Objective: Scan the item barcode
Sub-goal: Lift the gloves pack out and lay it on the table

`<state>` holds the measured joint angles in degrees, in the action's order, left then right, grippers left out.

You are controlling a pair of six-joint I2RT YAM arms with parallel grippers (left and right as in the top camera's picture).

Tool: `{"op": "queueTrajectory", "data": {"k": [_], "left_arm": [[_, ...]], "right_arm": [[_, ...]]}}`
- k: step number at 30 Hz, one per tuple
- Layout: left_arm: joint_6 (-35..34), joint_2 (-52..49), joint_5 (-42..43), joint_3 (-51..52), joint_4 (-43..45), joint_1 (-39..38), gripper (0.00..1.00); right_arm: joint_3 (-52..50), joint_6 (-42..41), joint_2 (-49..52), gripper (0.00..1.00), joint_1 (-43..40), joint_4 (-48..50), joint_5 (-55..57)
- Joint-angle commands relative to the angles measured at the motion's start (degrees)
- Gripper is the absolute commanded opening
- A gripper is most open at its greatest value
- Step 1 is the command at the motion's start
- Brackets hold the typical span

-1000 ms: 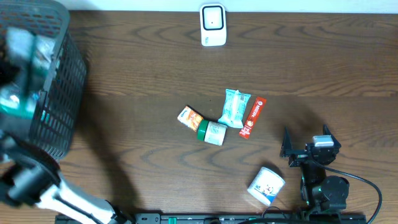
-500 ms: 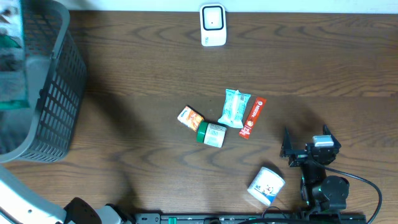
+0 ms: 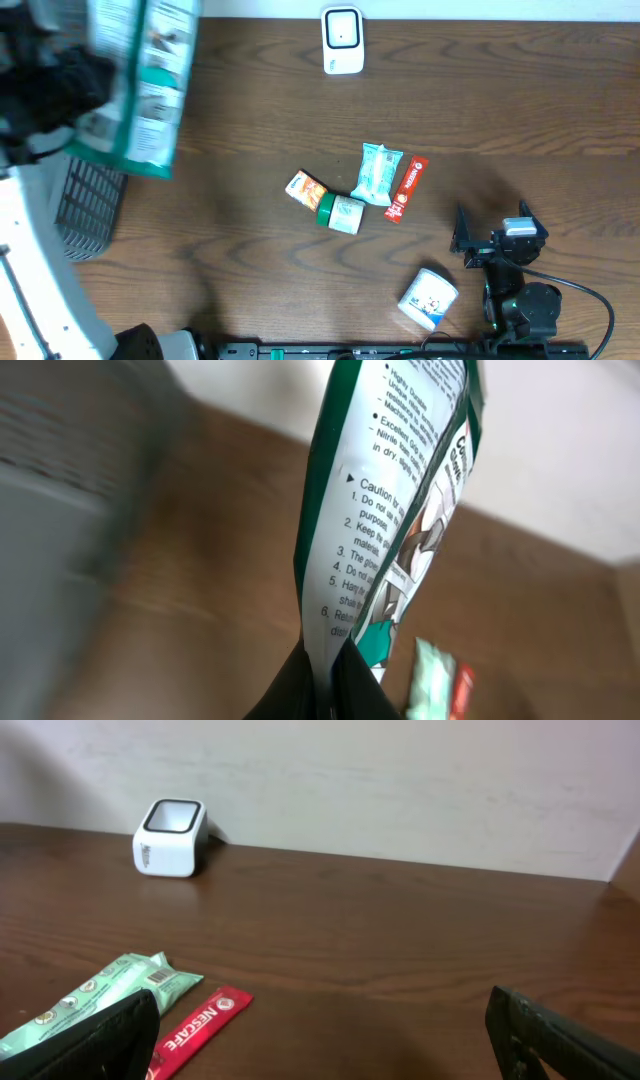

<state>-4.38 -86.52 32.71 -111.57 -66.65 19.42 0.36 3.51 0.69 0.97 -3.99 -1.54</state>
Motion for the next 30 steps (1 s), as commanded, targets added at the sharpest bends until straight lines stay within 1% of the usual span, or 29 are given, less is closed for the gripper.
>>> {"op": "queueTrajectory", "data": {"k": [1, 4, 6, 9, 11, 14, 19, 21, 25, 30], "left_arm": [[-5.01, -1.29, -6.14, 5.53, -0.11, -5.22, 0.07], [-8.94, -1.79, -10.10, 12.00, 0.52, -9.49, 0.07], [-12.15, -1.79, -11.80, 17.57, 3.02, -12.09, 0.07], [-15.61, -1.79, -13.66, 26.51, 9.57, -15.65, 0.07], [-16.61, -1.79, -16.15, 32.37, 14.93, -17.90, 0.07], [-18.86, -1.79, -23.10, 38.56, 20.48, -20.70, 0.07], [-20.79, -1.81, -31.69, 47.30, 29.18, -25.49, 0.07], [-21.77, -1.81, -32.09, 51.10, 33.97, -27.39, 0.07], [-28.28, -1.90, -31.89, 57.18, 40.89, -30.88, 0.07], [-37.27, -1.92, -31.65, 62.10, 44.98, -34.84, 0.07]], "right_arm": [[-0.07, -0.66, -0.24, 0.99, 0.20, -0.15, 0.20], [-0.07, -0.66, -0.24, 0.99, 0.20, -0.15, 0.20], [-0.07, -0.68, -0.24, 0.99, 0.20, -0.15, 0.20], [-0.07, -0.66, -0.24, 0.99, 0.20, -0.15, 0.20], [-0.07, -0.68, -0.24, 0.99, 0.20, -0.15, 0.20], [-0.07, -0.66, -0.24, 0.99, 0.20, -0.15, 0.20], [-0.07, -0.66, -0.24, 0.99, 0.20, -0.15, 0.20], [-0.07, -0.66, -0.24, 0.99, 0.20, -0.15, 0.20], [-0.07, -0.68, -0.24, 0.99, 0.20, -0.15, 0.20], [-0.07, -0.68, -0.24, 0.99, 0.20, -0.15, 0.20]]}}
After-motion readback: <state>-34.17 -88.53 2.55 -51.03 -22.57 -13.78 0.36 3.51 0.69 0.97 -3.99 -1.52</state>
